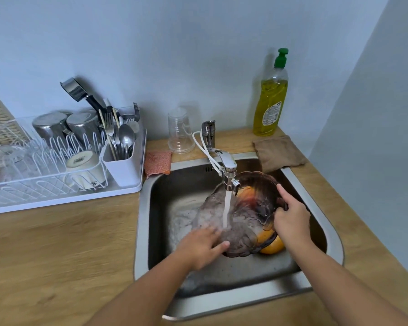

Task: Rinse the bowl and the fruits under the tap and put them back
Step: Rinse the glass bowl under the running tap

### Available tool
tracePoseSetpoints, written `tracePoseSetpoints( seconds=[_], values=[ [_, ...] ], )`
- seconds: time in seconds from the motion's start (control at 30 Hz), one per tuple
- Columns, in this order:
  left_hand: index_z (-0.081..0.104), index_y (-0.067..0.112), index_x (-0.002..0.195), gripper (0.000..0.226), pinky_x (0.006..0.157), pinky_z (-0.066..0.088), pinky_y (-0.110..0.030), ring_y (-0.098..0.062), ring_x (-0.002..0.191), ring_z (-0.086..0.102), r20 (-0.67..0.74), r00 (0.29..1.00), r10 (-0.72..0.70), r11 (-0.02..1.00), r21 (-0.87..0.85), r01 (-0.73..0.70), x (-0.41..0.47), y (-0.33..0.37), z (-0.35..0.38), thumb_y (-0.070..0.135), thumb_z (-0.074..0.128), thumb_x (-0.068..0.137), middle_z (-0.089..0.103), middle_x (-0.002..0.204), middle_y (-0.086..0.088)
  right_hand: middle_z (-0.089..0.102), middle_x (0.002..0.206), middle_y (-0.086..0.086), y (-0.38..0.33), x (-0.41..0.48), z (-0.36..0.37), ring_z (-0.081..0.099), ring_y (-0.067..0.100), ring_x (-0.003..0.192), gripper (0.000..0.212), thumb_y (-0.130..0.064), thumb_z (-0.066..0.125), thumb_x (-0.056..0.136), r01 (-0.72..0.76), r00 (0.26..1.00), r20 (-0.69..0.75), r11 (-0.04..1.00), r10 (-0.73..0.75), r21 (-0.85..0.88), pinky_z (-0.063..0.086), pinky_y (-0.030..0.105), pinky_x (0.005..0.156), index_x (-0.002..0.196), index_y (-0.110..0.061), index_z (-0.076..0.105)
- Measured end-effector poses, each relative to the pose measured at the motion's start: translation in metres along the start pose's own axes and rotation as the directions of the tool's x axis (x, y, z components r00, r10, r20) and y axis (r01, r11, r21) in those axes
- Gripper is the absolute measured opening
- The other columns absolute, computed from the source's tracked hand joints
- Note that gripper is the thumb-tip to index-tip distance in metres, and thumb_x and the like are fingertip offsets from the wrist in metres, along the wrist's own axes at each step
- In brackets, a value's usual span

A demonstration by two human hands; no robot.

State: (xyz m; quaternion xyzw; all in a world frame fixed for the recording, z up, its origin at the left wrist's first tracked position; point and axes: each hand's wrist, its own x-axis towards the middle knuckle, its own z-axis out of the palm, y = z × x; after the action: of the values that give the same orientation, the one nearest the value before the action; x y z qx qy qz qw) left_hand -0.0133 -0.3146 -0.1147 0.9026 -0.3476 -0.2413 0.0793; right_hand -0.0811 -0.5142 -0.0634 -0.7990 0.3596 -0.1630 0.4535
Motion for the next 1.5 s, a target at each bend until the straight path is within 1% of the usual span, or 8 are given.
tracePoseSetpoints(
  seconds=[0.23, 0.47, 0.7, 0.97, 1.1, 1.23, 1.4, 1.5],
  values=[
    [-0.015, 0.024, 0.151, 0.086, 0.119, 0.019, -0.049, -0.03, 0.149, 0.006, -0.169, 0.91, -0.379, 0.888, -0.343, 0.306, 0.029, -0.028, -0.017, 0.059, 0.038, 0.093, -0.017, 0.16, -0.007, 0.06, 0.128, 0.002, 0.011, -0.009, 0.005, 0.061, 0.021, 0.11, 0.06, 0.007, 0.043, 0.087, -0.099, 0.987, 0.141, 0.978, 0.074, 0.182, 0.052, 0.044, 0.095, 0.13, -0.034, 0.053],
    [0.015, 0.024, 0.153, 0.067, 0.118, -0.004, -0.051, -0.024, 0.149, -0.012, -0.259, 0.965, -0.024, 0.996, 0.082, 0.046, 0.055, 0.02, -0.029, 0.057, 0.028, 0.096, -0.009, 0.162, -0.002, 0.058, 0.123, -0.004, 0.018, -0.022, 0.009, 0.059, 0.017, 0.111, 0.062, 0.012, 0.043, 0.087, -0.147, 0.979, 0.182, 0.935, 0.091, 0.323, 0.054, 0.044, 0.093, 0.128, -0.032, 0.056],
    [-0.018, 0.029, 0.15, 0.08, 0.118, -0.004, -0.053, -0.033, 0.146, -0.018, -0.124, 0.952, -0.28, 0.96, -0.057, 0.275, 0.041, -0.005, -0.023, 0.055, 0.034, 0.095, -0.026, 0.156, -0.01, 0.056, 0.132, -0.002, 0.024, -0.013, 0.012, 0.055, 0.018, 0.119, 0.063, 0.01, 0.043, 0.085, -0.153, 0.983, 0.146, 0.938, 0.112, 0.31, 0.051, 0.046, 0.096, 0.128, -0.035, 0.055],
    [0.036, 0.028, 0.146, 0.06, 0.118, 0.024, -0.042, -0.026, 0.145, 0.026, 0.14, 0.989, -0.047, 0.954, -0.288, 0.087, 0.009, 0.03, -0.02, 0.058, 0.038, 0.094, 0.031, 0.157, -0.004, 0.055, 0.136, 0.005, 0.014, -0.008, 0.031, 0.054, 0.024, 0.121, 0.058, 0.008, 0.042, 0.086, -0.2, 0.98, 0.057, 0.923, 0.192, 0.328, 0.051, 0.045, 0.097, 0.134, -0.025, 0.051],
    [0.059, 0.027, 0.13, 0.05, 0.115, 0.027, -0.04, -0.025, 0.143, 0.028, -0.103, 0.963, -0.251, 0.964, -0.112, 0.239, -0.014, 0.002, -0.037, 0.054, 0.044, 0.09, 0.038, 0.152, -0.006, 0.055, 0.129, 0.009, 0.008, -0.025, 0.049, 0.063, 0.034, 0.085, 0.062, 0.01, 0.034, 0.085, -0.391, 0.914, 0.096, 0.792, 0.394, 0.47, 0.059, 0.037, 0.051, 0.138, -0.021, 0.047],
    [0.047, 0.029, 0.138, 0.052, 0.12, 0.016, -0.044, -0.032, 0.148, 0.008, -0.111, 0.872, -0.476, 0.833, -0.374, 0.407, -0.029, -0.022, -0.052, 0.039, 0.052, 0.088, 0.003, 0.162, -0.01, 0.054, 0.13, 0.013, 0.009, -0.044, 0.083, 0.061, 0.037, 0.08, 0.049, -0.003, 0.038, 0.092, -0.575, 0.809, 0.245, 0.632, 0.534, 0.519, 0.047, 0.032, 0.027, 0.136, -0.023, 0.04],
    [0.039, 0.028, 0.143, 0.057, 0.078, 0.059, -0.037, -0.03, 0.111, 0.057, 0.045, 0.817, -0.575, 0.515, -0.756, 0.404, -0.028, -0.039, -0.063, 0.014, 0.051, 0.089, 0.044, 0.14, -0.009, 0.056, 0.126, 0.014, 0.011, -0.055, 0.115, 0.062, 0.041, 0.097, 0.046, 0.001, 0.034, 0.092, -0.667, 0.734, 0.362, 0.509, 0.574, 0.544, 0.053, 0.036, 0.039, 0.134, -0.018, 0.037],
    [0.031, 0.024, 0.148, 0.063, 0.075, 0.061, -0.041, -0.033, 0.113, 0.056, -0.007, 0.819, -0.573, 0.54, -0.756, 0.371, -0.032, -0.039, -0.078, 0.002, 0.045, 0.091, 0.043, 0.142, -0.008, 0.058, 0.114, 0.018, 0.005, -0.062, 0.122, 0.063, 0.037, 0.086, 0.036, 0.004, 0.032, 0.092, -0.719, 0.693, 0.455, 0.49, 0.559, 0.493, 0.056, 0.037, 0.044, 0.125, -0.007, 0.043]
  ],
)
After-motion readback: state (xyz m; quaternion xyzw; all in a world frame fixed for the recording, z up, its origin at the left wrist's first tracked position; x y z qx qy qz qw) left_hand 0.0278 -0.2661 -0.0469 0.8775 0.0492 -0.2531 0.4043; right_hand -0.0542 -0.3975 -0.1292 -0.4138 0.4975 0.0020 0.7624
